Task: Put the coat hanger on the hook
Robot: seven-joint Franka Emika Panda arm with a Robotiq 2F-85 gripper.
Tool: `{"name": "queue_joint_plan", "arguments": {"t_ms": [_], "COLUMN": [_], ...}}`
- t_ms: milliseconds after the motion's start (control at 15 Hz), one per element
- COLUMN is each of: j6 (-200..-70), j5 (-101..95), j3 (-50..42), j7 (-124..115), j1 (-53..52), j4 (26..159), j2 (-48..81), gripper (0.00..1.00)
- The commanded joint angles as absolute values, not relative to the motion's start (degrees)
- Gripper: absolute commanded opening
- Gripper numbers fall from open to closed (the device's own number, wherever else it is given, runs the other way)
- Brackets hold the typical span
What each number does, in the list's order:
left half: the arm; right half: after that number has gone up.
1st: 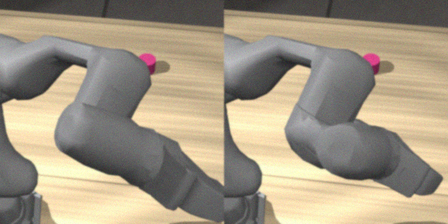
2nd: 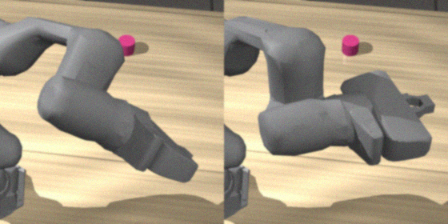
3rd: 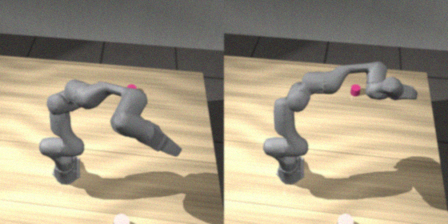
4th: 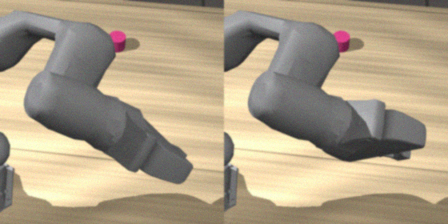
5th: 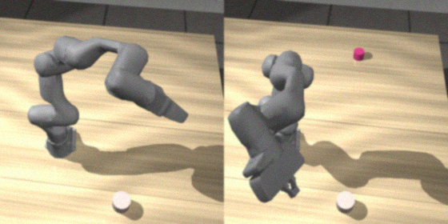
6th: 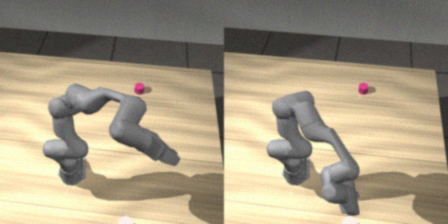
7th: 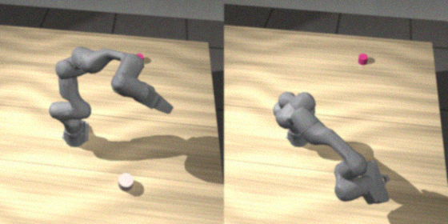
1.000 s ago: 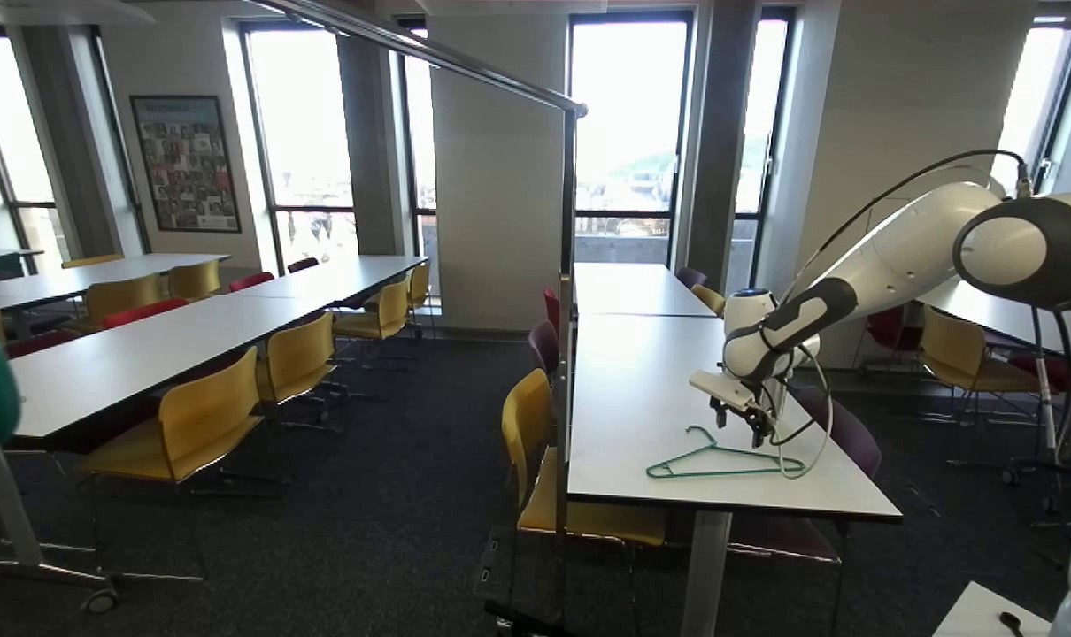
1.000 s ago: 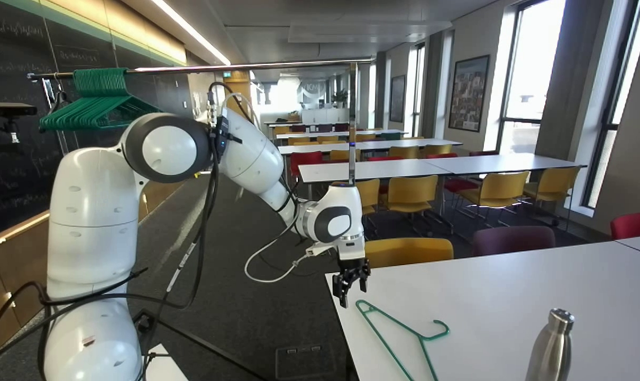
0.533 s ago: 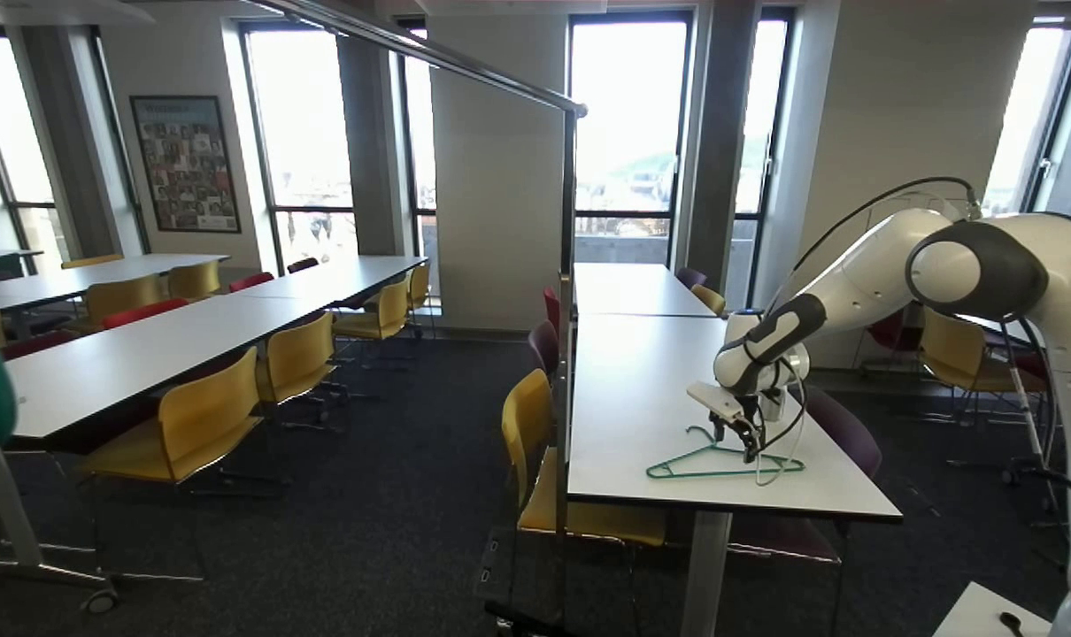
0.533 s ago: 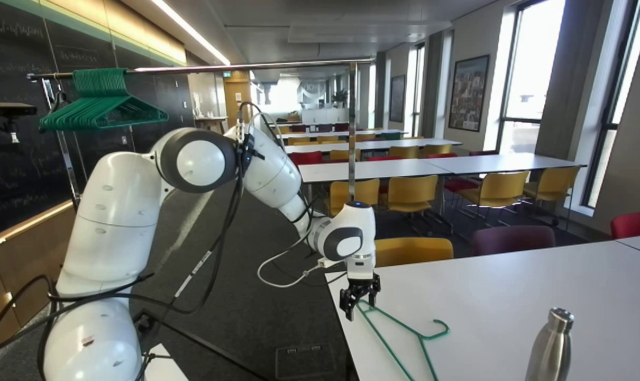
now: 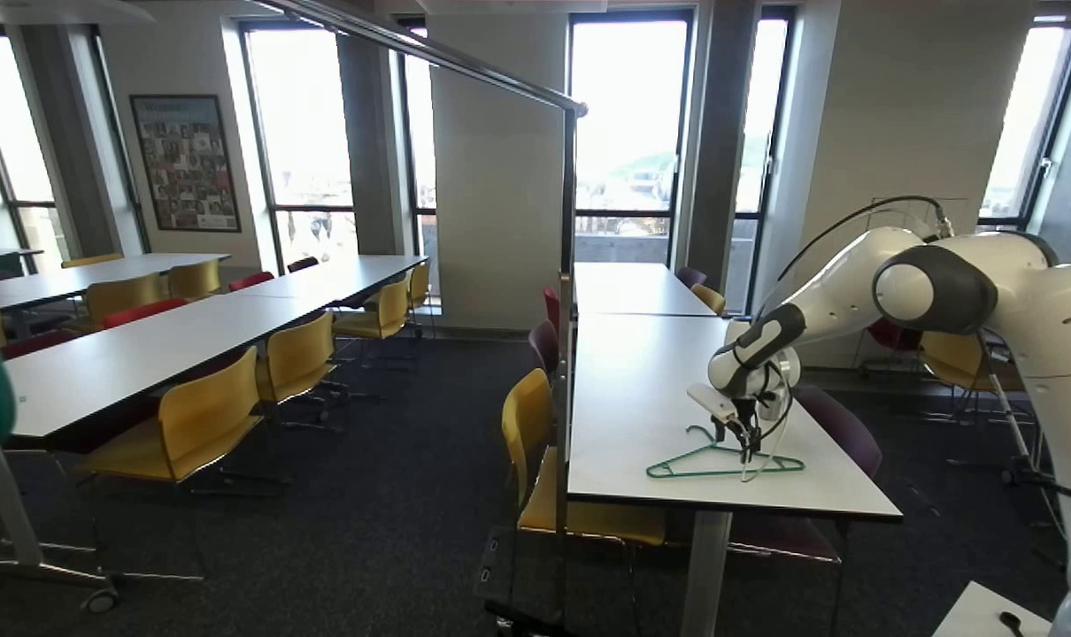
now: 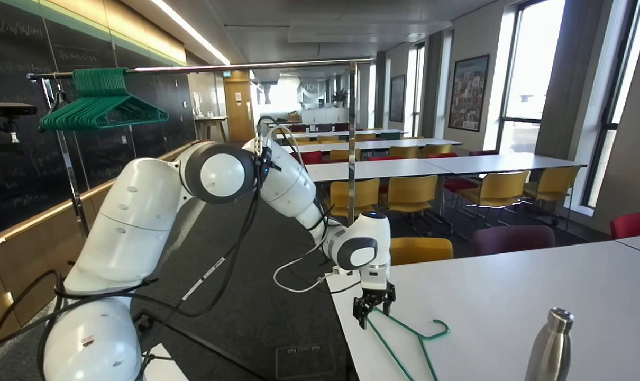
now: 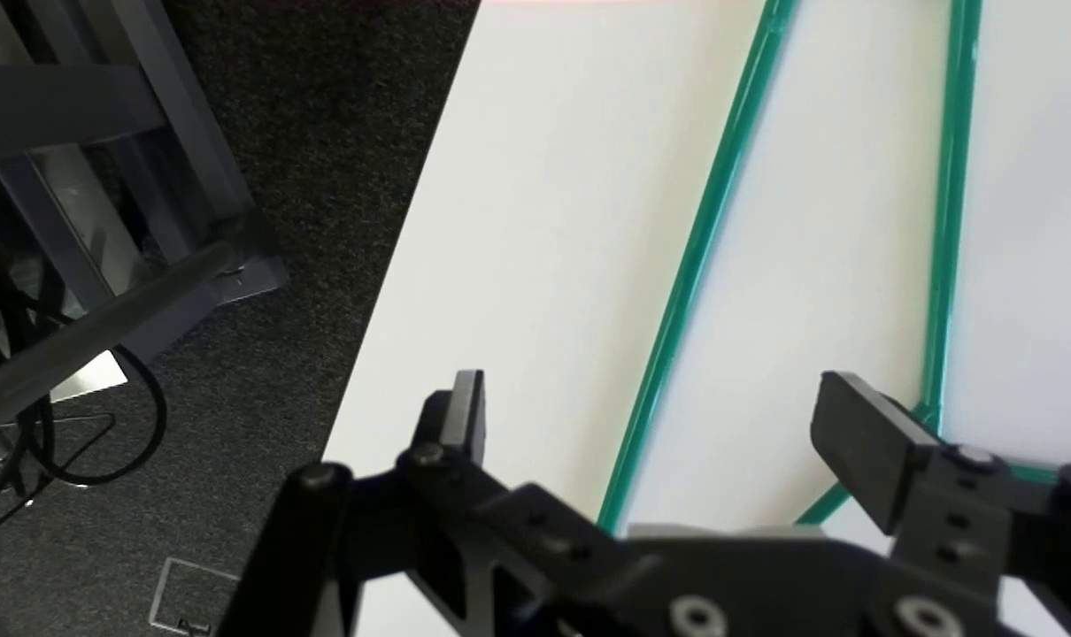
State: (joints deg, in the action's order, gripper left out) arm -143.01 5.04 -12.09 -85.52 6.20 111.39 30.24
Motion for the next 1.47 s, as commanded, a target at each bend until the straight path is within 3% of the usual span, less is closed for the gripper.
{"name": "queue_joint_plan", "arguments": {"t_ms": [0, 1400], "j6": [-142.6, -144.0], "j5": [6.2, 7.8], "j3": [-13.0, -13.0], "j7": [-85.4, -86.6], "j1": [6.4, 5.6], "j4": [107.5, 105.3], "j2": [33.0, 39.7], "gripper": [1.0, 1.0]}}
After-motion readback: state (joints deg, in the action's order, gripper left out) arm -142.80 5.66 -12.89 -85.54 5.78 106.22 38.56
